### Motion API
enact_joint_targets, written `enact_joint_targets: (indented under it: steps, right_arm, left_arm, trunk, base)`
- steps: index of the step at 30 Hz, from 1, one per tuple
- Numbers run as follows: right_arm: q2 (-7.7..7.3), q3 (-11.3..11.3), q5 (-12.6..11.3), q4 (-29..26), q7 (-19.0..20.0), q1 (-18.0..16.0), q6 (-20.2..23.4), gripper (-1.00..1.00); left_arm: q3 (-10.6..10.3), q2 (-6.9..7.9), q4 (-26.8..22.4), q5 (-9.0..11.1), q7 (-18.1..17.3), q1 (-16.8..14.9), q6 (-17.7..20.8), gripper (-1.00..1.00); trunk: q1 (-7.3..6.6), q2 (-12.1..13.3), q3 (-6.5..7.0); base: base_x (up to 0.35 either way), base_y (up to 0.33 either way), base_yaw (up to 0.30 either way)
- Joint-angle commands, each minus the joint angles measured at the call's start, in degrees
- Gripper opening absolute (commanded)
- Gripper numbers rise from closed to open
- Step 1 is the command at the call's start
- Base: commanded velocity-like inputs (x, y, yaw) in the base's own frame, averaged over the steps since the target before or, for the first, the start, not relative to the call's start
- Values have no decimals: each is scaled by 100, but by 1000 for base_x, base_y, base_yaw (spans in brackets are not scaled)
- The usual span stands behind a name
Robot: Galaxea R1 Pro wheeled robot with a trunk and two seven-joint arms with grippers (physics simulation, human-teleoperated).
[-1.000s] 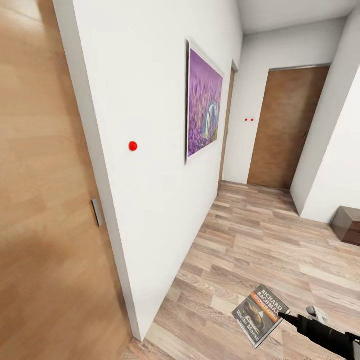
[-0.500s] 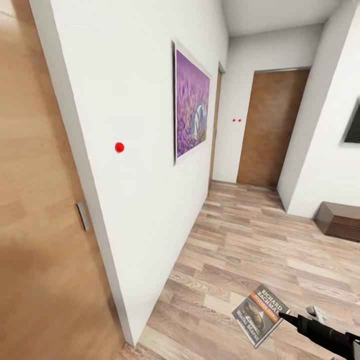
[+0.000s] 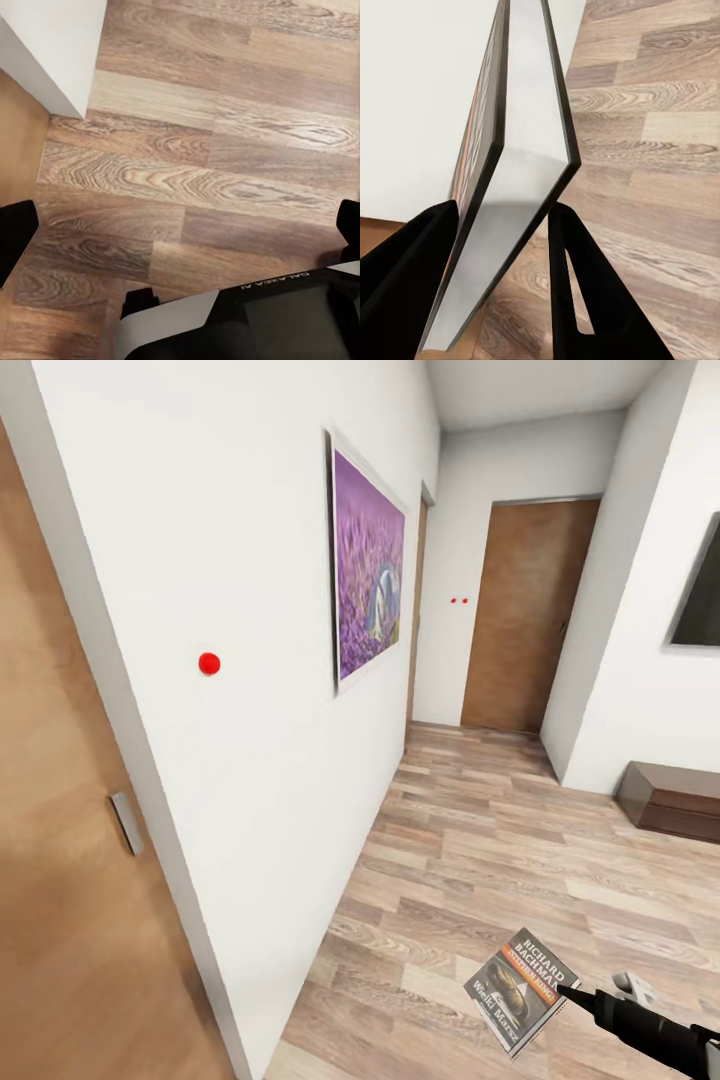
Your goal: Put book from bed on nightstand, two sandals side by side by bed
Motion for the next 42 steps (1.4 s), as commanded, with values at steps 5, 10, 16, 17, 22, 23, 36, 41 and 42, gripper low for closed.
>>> enact_joint_targets:
  steps: [5,10,16,17,22,23,36,41,42]
  right_arm:
    - [2,19,-62,15,31,-7,60,-100]
    - [2,19,-62,15,31,-6,60,-100]
    - [2,19,-62,15,39,-8,60,-100]
    - [2,19,-62,15,39,-8,60,-100]
    - [2,19,-62,15,40,-8,60,-100]
    - [2,19,-62,15,40,-7,60,-100]
    - [2,19,-62,15,26,-8,60,-100]
    - [2,19,-62,15,23,-7,60,-100]
    - [2,19,-62,15,23,-8,60,-100]
  left_arm:
    - [-24,1,6,-38,9,-4,-28,100]
    - [-29,-1,6,-38,9,-4,-28,100]
    - [-28,-7,6,-38,9,-4,-28,100]
    - [-29,-7,6,-38,9,-4,-28,100]
    - [-31,-8,6,-38,9,-4,-28,100]
    - [-29,-8,6,-38,9,-4,-28,100]
    - [-26,-8,6,-38,9,-4,-24,100]
    - [-27,-8,6,-38,9,-4,-25,100]
    - [-26,-8,6,-38,9,-4,-24,100]
  trunk:
    - [6,-8,-7]
    - [6,-8,-7]
    - [6,-8,-7]
    - [6,-8,-7]
    - [6,-8,-7]
    - [6,-8,-7]
    - [6,-8,-7]
    - [6,-8,-7]
    - [6,-8,-7]
  base:
    - [314,10,-1]
    - [213,1,-20]
    - [22,0,-216]
    - [5,0,-266]
    - [2,0,-275]
    - [1,0,-279]
    - [186,0,-146]
    - [324,0,-3]
    - [307,0,-1]
